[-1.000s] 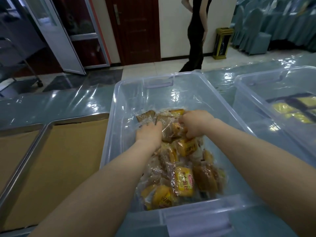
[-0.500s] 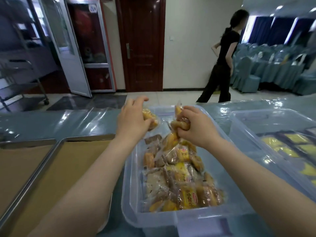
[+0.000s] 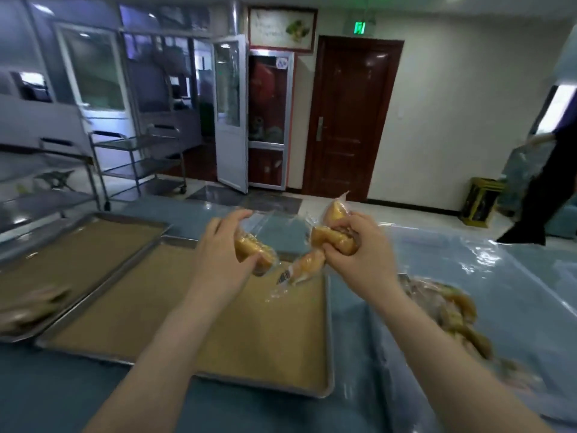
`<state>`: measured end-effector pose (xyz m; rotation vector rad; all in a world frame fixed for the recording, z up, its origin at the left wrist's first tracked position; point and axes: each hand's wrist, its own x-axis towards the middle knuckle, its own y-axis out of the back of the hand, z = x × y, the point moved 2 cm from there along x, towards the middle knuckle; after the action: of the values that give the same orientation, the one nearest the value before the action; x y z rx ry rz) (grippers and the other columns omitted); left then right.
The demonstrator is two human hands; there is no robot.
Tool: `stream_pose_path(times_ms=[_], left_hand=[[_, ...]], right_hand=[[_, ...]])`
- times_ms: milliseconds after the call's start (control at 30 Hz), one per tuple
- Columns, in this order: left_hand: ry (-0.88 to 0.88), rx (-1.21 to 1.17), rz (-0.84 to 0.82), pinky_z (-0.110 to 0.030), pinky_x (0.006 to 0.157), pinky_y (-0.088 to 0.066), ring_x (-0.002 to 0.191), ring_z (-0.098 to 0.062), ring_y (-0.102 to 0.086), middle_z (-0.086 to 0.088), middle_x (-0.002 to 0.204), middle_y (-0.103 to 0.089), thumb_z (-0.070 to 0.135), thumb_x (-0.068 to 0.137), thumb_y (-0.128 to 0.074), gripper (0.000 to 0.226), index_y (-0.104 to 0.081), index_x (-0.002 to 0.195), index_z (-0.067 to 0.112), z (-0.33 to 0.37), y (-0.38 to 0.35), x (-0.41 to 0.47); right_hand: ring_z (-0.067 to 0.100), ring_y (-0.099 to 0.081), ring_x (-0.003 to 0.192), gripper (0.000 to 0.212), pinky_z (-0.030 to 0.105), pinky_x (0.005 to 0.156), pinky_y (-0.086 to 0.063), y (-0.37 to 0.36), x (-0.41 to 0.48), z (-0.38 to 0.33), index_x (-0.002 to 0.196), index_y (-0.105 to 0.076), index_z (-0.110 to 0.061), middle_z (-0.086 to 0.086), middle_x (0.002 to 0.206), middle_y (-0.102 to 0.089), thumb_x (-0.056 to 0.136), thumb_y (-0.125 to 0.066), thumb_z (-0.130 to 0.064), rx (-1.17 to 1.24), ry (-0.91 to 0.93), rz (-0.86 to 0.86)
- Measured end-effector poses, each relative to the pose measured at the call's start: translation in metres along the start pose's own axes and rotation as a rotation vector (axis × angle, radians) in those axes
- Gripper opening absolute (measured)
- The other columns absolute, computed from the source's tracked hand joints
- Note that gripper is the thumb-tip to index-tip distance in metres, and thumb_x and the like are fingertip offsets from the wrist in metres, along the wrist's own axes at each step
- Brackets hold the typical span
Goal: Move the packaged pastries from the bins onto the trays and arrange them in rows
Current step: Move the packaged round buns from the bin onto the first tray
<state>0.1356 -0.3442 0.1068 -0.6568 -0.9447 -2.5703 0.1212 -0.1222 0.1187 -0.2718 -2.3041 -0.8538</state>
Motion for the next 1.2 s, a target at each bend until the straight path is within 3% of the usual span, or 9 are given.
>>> stream_pose_path(times_ms=[100,167,300,433,667,800,967,1100,1200], left_hand=[[0.092,0.018,0.032,-0.015,0.072,-0.037,0.088,0.000,-0.046,0.013,0.103,-0.042,0.014,0.067,-0.081,0.072,-0.044,0.124,0.041,-0.069,0.073,-0.026],[0.125,0.087,0.046,-0.024,0.075,-0.040,0.088,-0.004,-0.048,0.013,0.098,-0.045,0.017,0.064,-0.082,0.073,-0.044,0.120,0.043,-0.111,0.123,-0.045],[0.215,0.140,0.095,-0.030,0.080,-0.041,0.092,-0.011,-0.050,0.012,0.098,-0.047,0.015,0.064,-0.082,0.070,-0.047,0.121,0.038,-0.182,0.213,-0.083],[0.289,0.184,0.129,-0.013,0.067,-0.033,0.088,0.010,-0.045,0.014,0.103,-0.046,0.018,0.064,-0.080,0.069,-0.045,0.115,0.049,-0.240,0.288,-0.111],[0.457,0.237,0.209,-0.023,0.074,-0.035,0.088,-0.003,-0.045,0.012,0.099,-0.048,0.020,0.064,-0.082,0.072,-0.047,0.124,0.039,-0.336,0.364,-0.139],[0.533,0.242,0.205,-0.028,0.077,-0.038,0.093,-0.010,-0.050,0.006,0.103,-0.050,0.023,0.064,-0.083,0.072,-0.046,0.124,0.039,-0.396,0.398,-0.136],[0.576,0.297,0.167,-0.024,0.070,-0.035,0.091,-0.010,-0.049,0.006,0.103,-0.052,0.024,0.064,-0.083,0.072,-0.047,0.124,0.036,-0.480,0.437,-0.110],[0.622,0.264,0.084,-0.028,0.075,-0.044,0.093,-0.012,-0.053,0.008,0.104,-0.053,0.025,0.065,-0.081,0.070,-0.046,0.123,0.038,-0.531,0.469,-0.087],[0.624,0.264,0.096,-0.023,0.071,-0.042,0.088,-0.005,-0.053,0.011,0.099,-0.053,0.024,0.064,-0.082,0.070,-0.046,0.123,0.040,-0.566,0.489,-0.063]], right_hand=[[-0.002,-0.053,0.086,0.027,0.008,0.069,-0.037,-0.075,-0.023,-0.054,0.081,-0.058,-0.037,-0.018,0.088,-0.058,0.069,-0.076,-0.021,0.122,-0.021,-0.052],[-0.005,-0.054,0.085,0.034,0.007,0.066,-0.039,-0.126,-0.038,-0.091,0.082,-0.056,-0.046,-0.021,0.088,-0.059,0.069,-0.077,-0.023,0.200,-0.069,-0.103],[-0.001,-0.057,0.082,0.028,0.023,0.071,-0.048,-0.219,-0.064,-0.155,0.080,-0.060,-0.040,-0.016,0.089,-0.062,0.070,-0.076,-0.019,0.365,-0.170,-0.195],[0.001,-0.057,0.082,0.026,0.026,0.072,-0.048,-0.292,-0.079,-0.207,0.078,-0.061,-0.037,-0.014,0.090,-0.063,0.069,-0.076,-0.017,0.444,-0.208,-0.262],[-0.008,-0.061,0.067,0.028,0.006,0.053,-0.044,-0.413,-0.096,-0.243,0.083,-0.064,-0.031,-0.016,0.072,-0.066,0.072,-0.075,-0.007,0.571,-0.395,-0.325],[0.007,-0.062,0.077,0.027,0.022,0.065,-0.051,-0.494,-0.095,-0.247,0.084,-0.060,-0.034,-0.011,0.084,-0.066,0.076,-0.071,-0.011,0.587,-0.540,-0.357],[0.006,-0.061,0.079,0.026,0.017,0.060,-0.049,-0.604,-0.069,-0.243,0.096,-0.063,-0.030,-0.009,0.091,-0.064,0.076,-0.073,-0.016,0.585,-0.636,-0.278],[0.011,-0.063,0.088,0.025,0.033,0.079,-0.053,-0.665,-0.053,-0.230,0.087,-0.056,-0.044,-0.011,0.098,-0.063,0.075,-0.073,-0.029,0.534,-0.789,-0.083],[0.021,-0.056,0.110,0.017,0.044,0.097,-0.046,-0.698,-0.047,-0.227,0.083,-0.053,-0.038,-0.003,0.122,-0.056,0.077,-0.067,-0.030,0.340,-0.723,-0.047]])
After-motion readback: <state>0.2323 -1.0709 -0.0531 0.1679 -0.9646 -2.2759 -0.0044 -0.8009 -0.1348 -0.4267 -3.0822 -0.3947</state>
